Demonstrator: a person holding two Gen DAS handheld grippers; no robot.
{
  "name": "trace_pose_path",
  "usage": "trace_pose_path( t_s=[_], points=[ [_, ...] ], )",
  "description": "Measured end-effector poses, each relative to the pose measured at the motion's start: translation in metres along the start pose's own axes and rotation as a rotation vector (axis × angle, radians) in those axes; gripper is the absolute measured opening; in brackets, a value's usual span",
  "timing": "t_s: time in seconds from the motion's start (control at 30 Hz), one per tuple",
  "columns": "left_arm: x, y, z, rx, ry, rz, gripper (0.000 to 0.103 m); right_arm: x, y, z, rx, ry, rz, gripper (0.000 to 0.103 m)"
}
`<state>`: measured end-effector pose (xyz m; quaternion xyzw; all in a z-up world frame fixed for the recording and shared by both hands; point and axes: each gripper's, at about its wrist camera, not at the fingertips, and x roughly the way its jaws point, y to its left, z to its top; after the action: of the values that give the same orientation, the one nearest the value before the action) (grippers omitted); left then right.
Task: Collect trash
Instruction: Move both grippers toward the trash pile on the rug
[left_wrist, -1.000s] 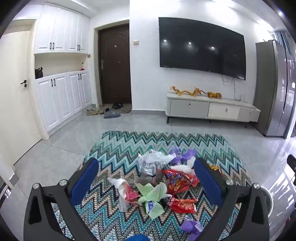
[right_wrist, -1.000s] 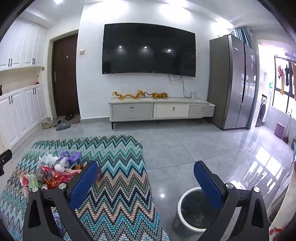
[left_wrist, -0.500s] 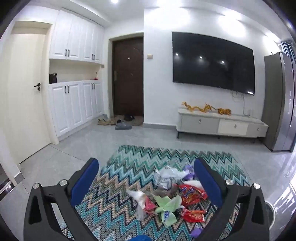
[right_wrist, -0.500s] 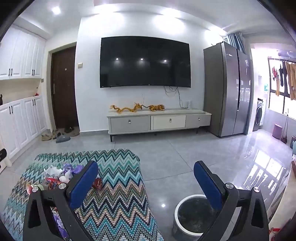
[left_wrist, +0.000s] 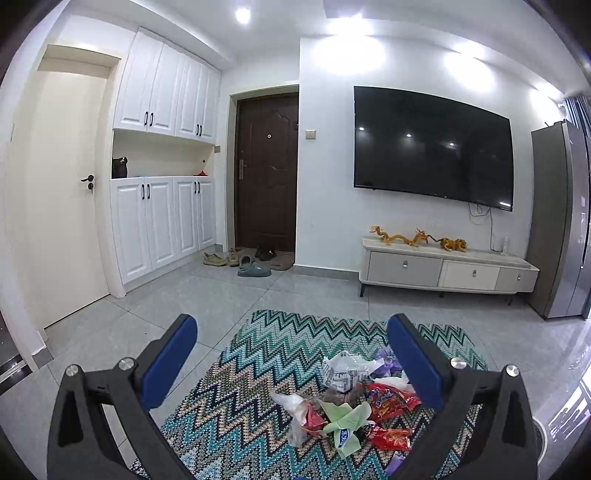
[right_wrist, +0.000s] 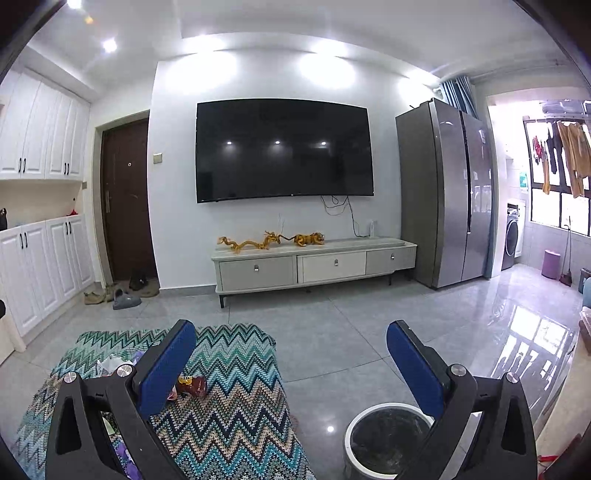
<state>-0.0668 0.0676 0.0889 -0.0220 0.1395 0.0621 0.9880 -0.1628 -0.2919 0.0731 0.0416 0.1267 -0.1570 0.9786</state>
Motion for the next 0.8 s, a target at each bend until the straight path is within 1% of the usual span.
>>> trace_pose_path(
  t_s=[0.23,0.43,0.6,0.67,0.73,0.8],
  points=[
    [-0.018,0.009,0.005,-0.034,-0.027,0.011,0.103,-0.013,-0.002,0.001,0.015,-0.031,0.019,0.103],
    [-0.027,0.029,0.008,-0.09,-0.066,0.038,0.103,-0.024,0.001,0.006,0.028,-0.07,0.046,0.103],
    [-0.023,0.034,0.007,-0.082,-0.047,0.044,0.103,-0.028,0.0,0.005,0.046,-0.113,0.076,0.103],
    [-0.02,0.037,0.005,-0.088,-0.03,0.032,0.103,-0.029,0.002,0.005,0.043,-0.126,0.086,0.103],
    [-0.012,0.041,0.002,-0.093,-0.006,0.027,0.103,-0.027,0.005,0.004,0.041,-0.128,0.1,0.103],
    [-0.005,0.041,-0.002,-0.092,0.013,0.033,0.103,-0.021,0.011,0.004,0.032,-0.112,0.125,0.103]
  ],
)
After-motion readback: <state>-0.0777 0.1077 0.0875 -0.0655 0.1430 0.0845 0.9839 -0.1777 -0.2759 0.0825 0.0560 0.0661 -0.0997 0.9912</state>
